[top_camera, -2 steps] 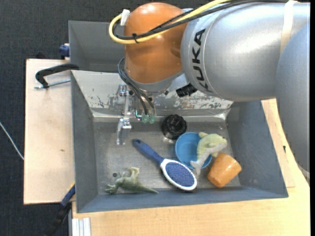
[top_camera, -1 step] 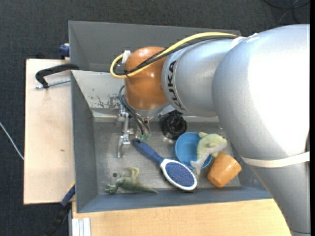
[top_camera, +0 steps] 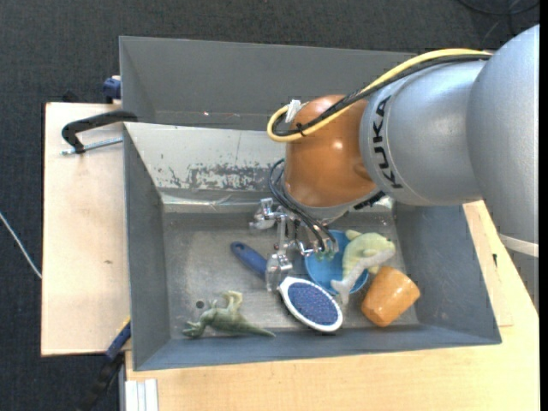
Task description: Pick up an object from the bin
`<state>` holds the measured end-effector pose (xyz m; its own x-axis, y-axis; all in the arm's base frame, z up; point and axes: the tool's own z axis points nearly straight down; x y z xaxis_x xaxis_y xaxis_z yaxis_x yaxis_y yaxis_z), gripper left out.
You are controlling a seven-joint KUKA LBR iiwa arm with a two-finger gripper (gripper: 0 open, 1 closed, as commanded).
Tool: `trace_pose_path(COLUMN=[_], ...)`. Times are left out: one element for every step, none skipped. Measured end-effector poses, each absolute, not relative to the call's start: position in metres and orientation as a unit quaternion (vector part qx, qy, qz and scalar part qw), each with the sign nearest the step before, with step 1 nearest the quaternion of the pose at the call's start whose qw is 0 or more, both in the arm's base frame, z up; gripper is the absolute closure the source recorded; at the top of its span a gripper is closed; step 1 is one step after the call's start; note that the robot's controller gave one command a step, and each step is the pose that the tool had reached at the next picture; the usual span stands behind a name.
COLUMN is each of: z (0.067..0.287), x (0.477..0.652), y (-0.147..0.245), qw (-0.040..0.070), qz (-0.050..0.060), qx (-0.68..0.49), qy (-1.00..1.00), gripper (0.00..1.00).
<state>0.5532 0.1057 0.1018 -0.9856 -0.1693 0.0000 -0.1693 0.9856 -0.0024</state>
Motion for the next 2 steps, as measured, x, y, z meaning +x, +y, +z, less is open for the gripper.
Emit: trace_pose_path(z=[0.101, 0.072], x=[0.544, 0.528], y=[0.096, 0.079], qw=[0.0, 0.003], qz=[0.001, 0.002], qx=[-0.021, 0.037], qy=[1.0, 0.999], gripper=[0.0, 0.0])
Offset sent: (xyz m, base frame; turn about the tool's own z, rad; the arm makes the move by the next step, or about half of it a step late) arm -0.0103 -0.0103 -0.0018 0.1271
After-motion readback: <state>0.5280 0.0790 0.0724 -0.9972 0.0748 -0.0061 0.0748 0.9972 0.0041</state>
